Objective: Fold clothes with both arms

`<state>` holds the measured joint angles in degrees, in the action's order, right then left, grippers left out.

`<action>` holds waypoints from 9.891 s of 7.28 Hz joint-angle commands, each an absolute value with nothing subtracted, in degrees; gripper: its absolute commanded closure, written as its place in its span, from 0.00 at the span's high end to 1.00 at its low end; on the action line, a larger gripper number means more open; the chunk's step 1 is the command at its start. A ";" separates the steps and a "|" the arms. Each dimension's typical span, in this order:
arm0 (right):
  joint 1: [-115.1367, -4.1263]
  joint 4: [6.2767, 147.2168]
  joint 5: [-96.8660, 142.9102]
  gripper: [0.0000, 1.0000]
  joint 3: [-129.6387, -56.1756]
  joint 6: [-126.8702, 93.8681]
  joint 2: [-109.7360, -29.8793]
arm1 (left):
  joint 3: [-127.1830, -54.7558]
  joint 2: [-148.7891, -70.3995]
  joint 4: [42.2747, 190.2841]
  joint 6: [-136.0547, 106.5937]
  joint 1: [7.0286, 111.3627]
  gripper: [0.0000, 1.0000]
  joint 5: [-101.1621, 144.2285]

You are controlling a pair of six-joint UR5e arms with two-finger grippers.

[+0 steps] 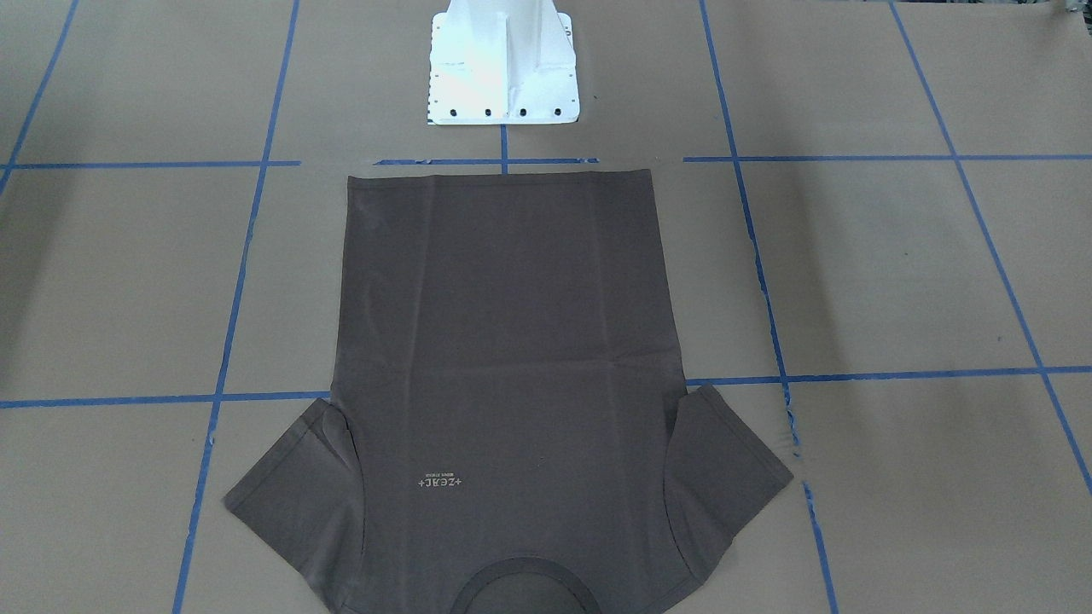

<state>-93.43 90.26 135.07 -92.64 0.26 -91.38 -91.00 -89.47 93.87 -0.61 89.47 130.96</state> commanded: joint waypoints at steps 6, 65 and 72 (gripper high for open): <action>-88.34 82.82 142.09 1.00 -89.85 0.09 -86.14 | -92.20 -100.44 94.48 -0.53 88.77 1.00 131.13; -54.40 94.66 131.66 1.00 -83.14 -39.20 -50.00 | -63.55 -123.22 138.87 -63.72 47.99 0.99 96.51; -54.32 94.04 131.31 1.00 -84.02 -39.46 -49.75 | -60.65 -124.28 138.87 -63.46 47.99 0.91 96.42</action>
<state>-54.32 94.04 131.43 -83.88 -39.43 -49.71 -61.00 -124.20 138.86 -63.46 47.99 96.43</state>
